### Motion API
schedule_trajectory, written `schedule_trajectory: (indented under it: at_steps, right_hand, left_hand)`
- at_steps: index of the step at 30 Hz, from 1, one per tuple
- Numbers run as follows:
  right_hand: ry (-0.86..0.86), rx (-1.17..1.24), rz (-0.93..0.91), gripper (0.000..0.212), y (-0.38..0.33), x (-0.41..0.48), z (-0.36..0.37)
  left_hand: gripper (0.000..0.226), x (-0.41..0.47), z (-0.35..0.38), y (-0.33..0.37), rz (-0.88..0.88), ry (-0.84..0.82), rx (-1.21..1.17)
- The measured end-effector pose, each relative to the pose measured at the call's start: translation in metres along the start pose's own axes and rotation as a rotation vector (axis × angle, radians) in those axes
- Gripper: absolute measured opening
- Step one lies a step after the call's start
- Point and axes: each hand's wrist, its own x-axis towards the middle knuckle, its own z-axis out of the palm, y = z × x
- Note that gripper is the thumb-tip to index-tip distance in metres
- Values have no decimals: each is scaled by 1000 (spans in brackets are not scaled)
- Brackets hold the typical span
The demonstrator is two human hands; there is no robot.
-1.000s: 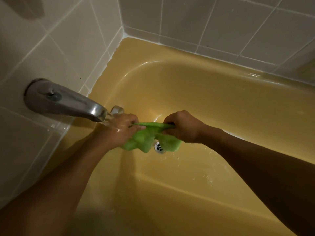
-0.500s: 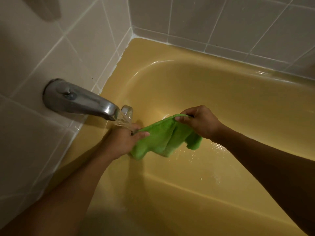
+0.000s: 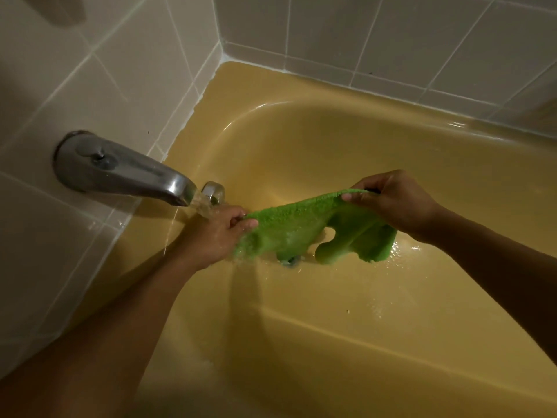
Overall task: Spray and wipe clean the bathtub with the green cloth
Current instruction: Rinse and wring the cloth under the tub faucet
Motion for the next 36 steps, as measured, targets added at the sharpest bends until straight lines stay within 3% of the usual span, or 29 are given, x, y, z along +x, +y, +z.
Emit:
schedule_trajectory:
  at_steps: [2, 7, 14, 17, 21, 27, 31, 34, 36]
  right_hand:
    - [7, -20, -17, 15, 0, -1, -8]
    - [86, 61, -7, 10, 8, 4, -18]
    - [37, 38, -18, 18, 9, 4, -18]
    - [49, -42, -34, 10, 12, 6, -19]
    - [98, -146, -34, 12, 12, 8, -22]
    - [192, -322, -55, 25, 14, 18, -24]
    - [200, -325, -52, 21, 15, 24, -29]
    - [147, -385, -59, 19, 14, 27, -29]
    - [124, -435, -52, 25, 14, 32, -24]
  left_hand:
    - [28, 7, 4, 3, 8, 13, -12]
    - [21, 17, 14, 18, -56, 52, -355]
    - [16, 14, 8, -8, 15, 143, -170]
    - [31, 11, 7, -15, 83, 165, -64]
    - [47, 11, 7, -10, 58, 166, -173]
    - [24, 8, -2, 0, -66, 9, -239]
    - [18, 4, -7, 7, -165, -18, -322]
    - [12, -1, -5, 10, -161, 56, -273]
    - [31, -7, -4, 11, -128, 132, -250]
